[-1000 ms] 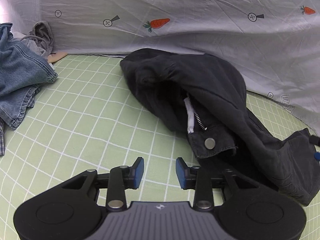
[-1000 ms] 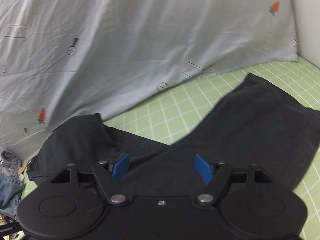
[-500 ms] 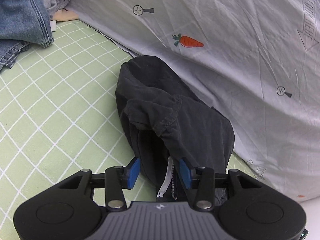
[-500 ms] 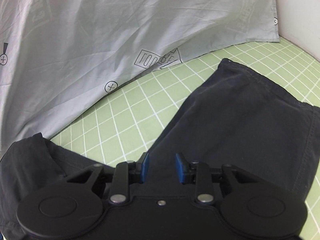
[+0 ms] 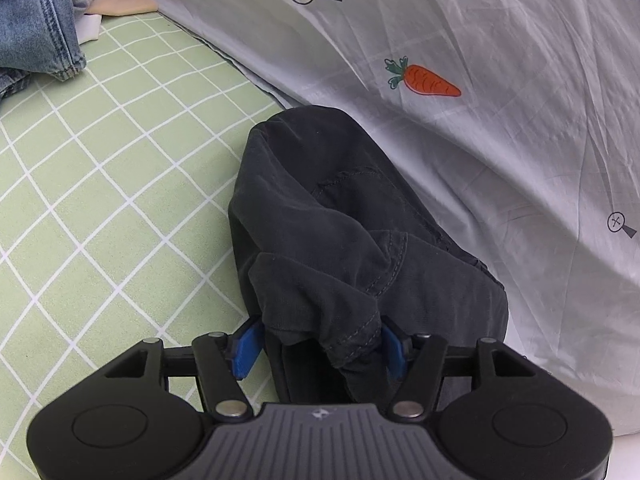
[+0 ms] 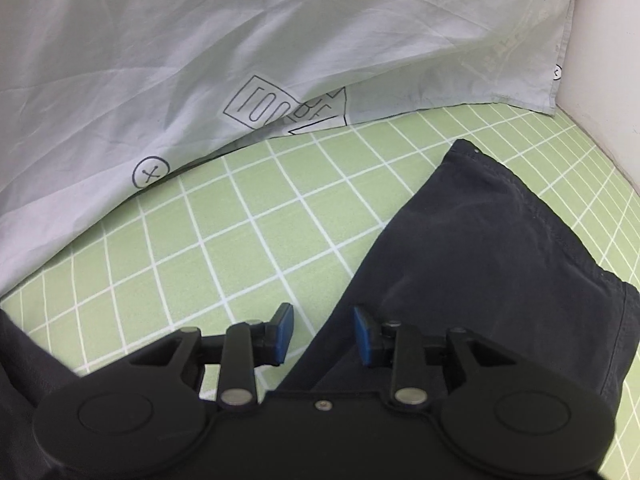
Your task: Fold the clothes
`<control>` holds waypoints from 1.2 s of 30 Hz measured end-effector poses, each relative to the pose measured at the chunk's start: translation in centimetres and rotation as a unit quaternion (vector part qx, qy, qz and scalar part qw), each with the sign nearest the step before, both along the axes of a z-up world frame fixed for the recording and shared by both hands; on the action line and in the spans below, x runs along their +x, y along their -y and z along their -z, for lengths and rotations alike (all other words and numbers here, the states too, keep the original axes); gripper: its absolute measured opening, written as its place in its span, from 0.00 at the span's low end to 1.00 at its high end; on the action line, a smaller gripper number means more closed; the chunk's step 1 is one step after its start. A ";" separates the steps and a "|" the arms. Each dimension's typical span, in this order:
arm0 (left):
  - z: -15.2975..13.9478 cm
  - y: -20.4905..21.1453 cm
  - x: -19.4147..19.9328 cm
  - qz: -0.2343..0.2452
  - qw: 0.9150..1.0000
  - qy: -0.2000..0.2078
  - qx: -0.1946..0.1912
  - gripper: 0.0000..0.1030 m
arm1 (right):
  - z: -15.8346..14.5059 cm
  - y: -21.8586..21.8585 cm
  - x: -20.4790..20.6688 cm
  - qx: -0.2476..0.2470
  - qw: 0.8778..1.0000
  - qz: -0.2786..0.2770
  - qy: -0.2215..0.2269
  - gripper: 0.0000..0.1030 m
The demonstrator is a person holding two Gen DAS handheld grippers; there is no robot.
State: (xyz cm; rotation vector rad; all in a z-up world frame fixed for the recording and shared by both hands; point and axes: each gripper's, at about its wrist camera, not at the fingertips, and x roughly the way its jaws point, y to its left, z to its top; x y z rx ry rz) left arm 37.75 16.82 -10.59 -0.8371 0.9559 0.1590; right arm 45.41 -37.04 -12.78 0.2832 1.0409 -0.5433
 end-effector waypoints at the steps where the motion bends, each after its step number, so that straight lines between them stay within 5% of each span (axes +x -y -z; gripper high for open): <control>1: 0.2 -0.1 0.2 -0.003 1.000 -0.001 -0.007 0.63 | 0.0 0.2 0.0 0.002 1.000 0.006 0.001 0.35; 4: 0.5 -0.3 0.7 -0.013 1.000 0.005 -0.012 0.63 | -0.1 1.1 -0.1 0.010 1.000 0.016 0.006 0.31; 6: 0.2 -0.1 1.2 -0.017 1.000 0.011 -0.003 0.59 | -0.1 1.7 -0.2 0.015 1.000 0.021 0.010 0.12; 9: -0.4 0.5 2.0 -0.014 1.000 0.014 0.008 0.36 | -0.3 3.6 -0.8 0.066 0.997 0.041 0.027 0.04; 15: -1.1 1.8 2.7 -0.010 0.999 0.013 0.036 0.28 | -1.4 4.9 -1.7 0.100 0.993 0.033 0.060 0.05; 16: -1.0 1.8 2.6 -0.009 0.999 0.013 0.037 0.29 | -1.6 4.9 -1.8 0.095 0.993 0.029 0.060 0.12; 19: -0.7 1.7 2.4 -0.005 0.999 0.013 0.037 0.30 | -1.8 4.8 -1.2 0.051 0.997 0.013 0.051 0.67; 20: -0.7 1.7 2.3 -0.004 0.999 0.013 0.037 0.31 | -1.8 4.5 -1.0 0.031 0.998 0.006 0.048 0.73; 28: -0.2 1.8 2.5 0.012 0.999 0.013 0.047 0.35 | 0.7 4.6 0.9 -0.058 0.998 0.002 -0.015 0.99; 31: -0.1 1.9 2.6 0.018 0.999 0.014 0.049 0.36 | 1.4 5.4 0.9 -0.080 0.997 0.011 -0.015 1.00; 36: 0.3 2.0 2.5 0.019 0.998 0.016 0.049 0.37 | 1.7 7.2 0.4 -0.032 0.999 0.015 0.004 0.98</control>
